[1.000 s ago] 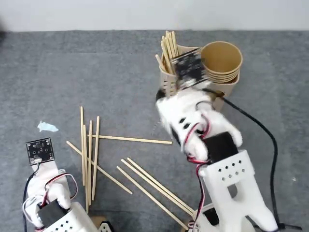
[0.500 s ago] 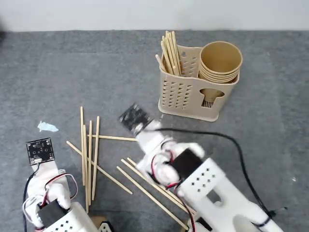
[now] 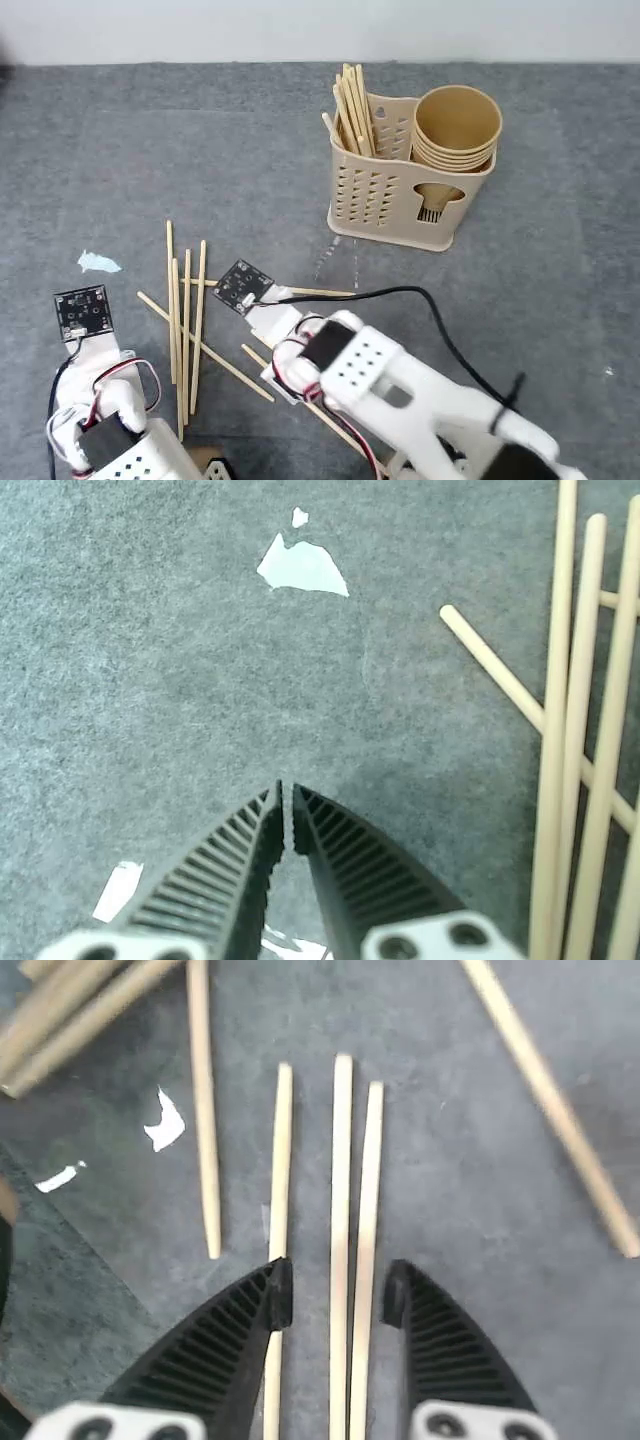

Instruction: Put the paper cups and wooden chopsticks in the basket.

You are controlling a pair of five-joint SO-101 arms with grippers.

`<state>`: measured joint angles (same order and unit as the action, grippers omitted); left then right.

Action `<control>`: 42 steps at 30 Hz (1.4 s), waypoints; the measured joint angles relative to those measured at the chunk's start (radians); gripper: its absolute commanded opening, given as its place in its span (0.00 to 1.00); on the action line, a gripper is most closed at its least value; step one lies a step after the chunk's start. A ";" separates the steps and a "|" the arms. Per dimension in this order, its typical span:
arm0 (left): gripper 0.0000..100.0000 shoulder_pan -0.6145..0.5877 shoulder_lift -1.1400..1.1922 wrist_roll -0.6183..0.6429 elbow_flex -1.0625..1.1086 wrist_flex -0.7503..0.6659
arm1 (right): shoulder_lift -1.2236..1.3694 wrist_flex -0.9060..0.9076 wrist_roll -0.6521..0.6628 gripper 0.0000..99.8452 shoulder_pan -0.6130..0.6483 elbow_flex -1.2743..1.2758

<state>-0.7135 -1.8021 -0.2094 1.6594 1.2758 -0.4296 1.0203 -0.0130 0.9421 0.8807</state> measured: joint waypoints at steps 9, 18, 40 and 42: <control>0.02 0.000 0.000 0.000 0.000 0.000 | 0.215 -0.021 -0.006 0.22 0.002 -0.071; 0.02 0.000 0.000 0.000 0.000 0.000 | 0.358 -0.083 -0.006 0.09 -0.015 -0.106; 0.02 0.000 0.000 0.000 0.000 0.000 | 0.210 -0.028 0.120 0.01 -0.114 -0.115; 0.02 0.002 0.000 0.000 0.000 0.000 | 0.129 0.003 0.132 0.01 -0.114 -0.115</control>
<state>-0.7119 -1.8021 -0.2094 1.6594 1.2758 -0.3007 1.0234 0.1189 0.8286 0.7656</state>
